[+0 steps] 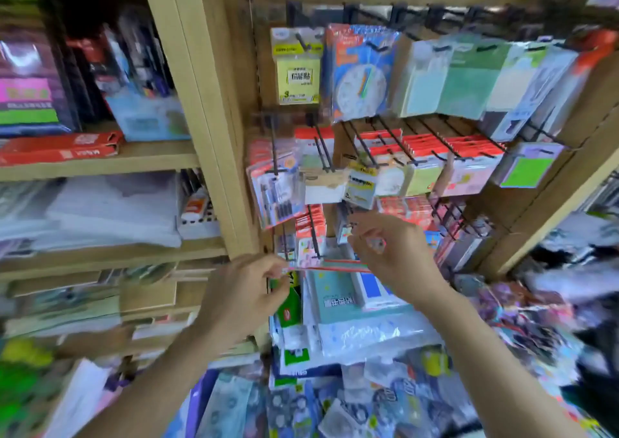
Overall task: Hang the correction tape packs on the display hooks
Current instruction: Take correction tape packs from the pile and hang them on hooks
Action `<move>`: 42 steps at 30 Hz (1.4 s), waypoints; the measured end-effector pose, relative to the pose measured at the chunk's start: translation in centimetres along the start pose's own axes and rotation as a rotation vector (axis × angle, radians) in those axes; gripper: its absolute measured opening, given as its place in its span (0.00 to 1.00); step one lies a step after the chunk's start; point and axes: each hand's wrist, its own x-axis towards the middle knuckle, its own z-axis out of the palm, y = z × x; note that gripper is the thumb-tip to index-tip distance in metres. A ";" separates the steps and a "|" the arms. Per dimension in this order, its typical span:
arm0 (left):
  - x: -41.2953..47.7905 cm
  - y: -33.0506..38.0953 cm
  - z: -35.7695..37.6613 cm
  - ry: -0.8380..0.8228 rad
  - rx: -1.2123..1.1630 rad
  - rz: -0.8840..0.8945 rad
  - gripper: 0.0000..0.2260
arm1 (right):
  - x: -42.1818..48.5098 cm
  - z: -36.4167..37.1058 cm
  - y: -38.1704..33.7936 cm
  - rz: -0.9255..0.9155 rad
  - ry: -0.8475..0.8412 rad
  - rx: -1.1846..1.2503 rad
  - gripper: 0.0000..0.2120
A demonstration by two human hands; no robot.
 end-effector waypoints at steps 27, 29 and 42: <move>-28.1 -10.7 29.4 -0.864 -0.031 -0.732 0.12 | -31.4 23.0 22.4 0.851 -1.132 -0.270 0.16; -28.0 -11.9 31.5 -0.897 -0.016 -0.695 0.12 | -32.7 25.1 23.9 0.868 -1.158 -0.251 0.17; -26.5 -23.9 49.8 -1.005 0.205 -0.213 0.50 | -44.2 38.4 28.7 0.758 -0.913 -0.297 0.35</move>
